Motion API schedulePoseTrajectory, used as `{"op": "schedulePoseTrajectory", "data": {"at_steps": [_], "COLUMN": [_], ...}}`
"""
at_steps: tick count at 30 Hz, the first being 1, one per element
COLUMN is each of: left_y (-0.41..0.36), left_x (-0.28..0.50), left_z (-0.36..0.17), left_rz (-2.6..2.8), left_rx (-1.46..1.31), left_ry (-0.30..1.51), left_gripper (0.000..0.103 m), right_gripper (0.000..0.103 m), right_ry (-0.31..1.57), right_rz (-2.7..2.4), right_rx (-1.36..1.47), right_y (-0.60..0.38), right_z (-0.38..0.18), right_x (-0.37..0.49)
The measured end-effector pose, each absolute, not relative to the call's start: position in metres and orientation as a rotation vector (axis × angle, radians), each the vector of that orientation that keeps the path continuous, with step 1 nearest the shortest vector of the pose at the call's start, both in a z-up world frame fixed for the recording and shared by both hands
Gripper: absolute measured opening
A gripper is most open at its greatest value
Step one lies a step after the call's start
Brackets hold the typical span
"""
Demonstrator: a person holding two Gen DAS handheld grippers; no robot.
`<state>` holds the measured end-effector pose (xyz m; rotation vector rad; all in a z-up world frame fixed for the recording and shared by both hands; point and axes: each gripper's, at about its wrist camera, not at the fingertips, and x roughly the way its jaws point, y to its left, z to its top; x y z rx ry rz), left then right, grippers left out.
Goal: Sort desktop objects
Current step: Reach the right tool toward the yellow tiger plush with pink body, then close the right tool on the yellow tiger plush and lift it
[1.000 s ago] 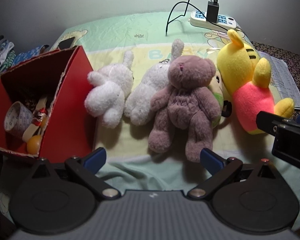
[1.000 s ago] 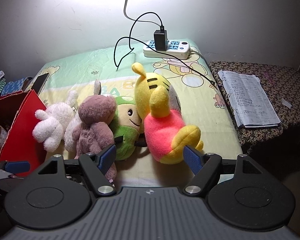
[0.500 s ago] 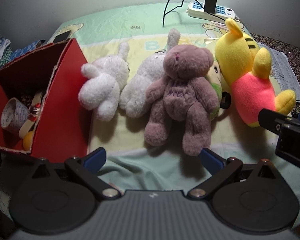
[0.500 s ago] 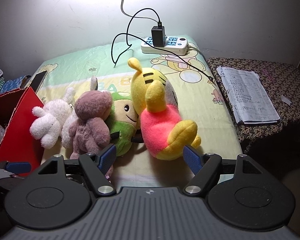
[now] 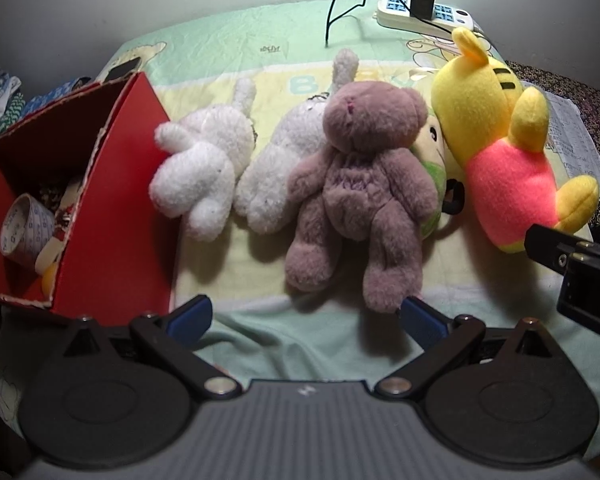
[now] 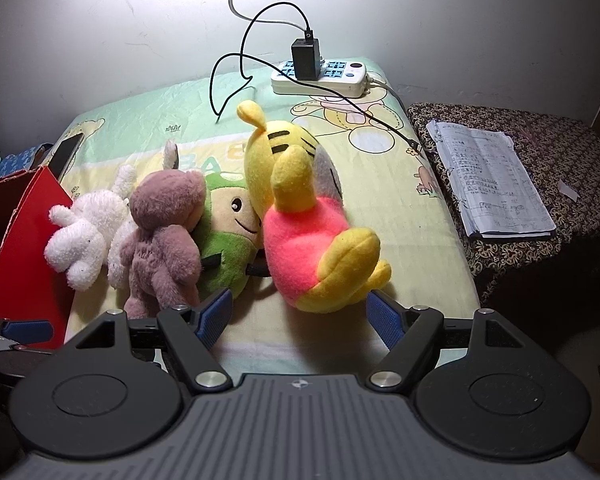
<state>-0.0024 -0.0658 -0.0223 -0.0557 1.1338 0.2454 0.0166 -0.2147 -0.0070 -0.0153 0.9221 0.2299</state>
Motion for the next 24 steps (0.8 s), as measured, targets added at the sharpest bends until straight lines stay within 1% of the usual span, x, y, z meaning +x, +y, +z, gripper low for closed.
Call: {"op": "schedulePoseTrajectory", "data": {"at_steps": [10, 18, 24], "left_y": [-0.078, -0.098, -0.117], "left_x": [0.008, 0.024, 0.038], "left_z": [-0.017, -0.004, 0.001], "left_rz": [0.232, 0.142, -0.034], "left_rx": [-0.038, -0.037, -0.085], "left_ry": [1.119, 1.072, 1.031], "left_gripper": [0.100, 0.100, 0.099], "right_gripper": [0.076, 0.076, 0.076], "right_ry": [0.920, 0.813, 0.830], "right_rz": [0.273, 0.356, 0.372], "right_rx": [0.005, 0.097, 0.176], "right_y": [-0.227, -0.262, -0.282], "right_z": [-0.005, 0.017, 0.007], "right_x": [0.026, 0.044, 0.072]}}
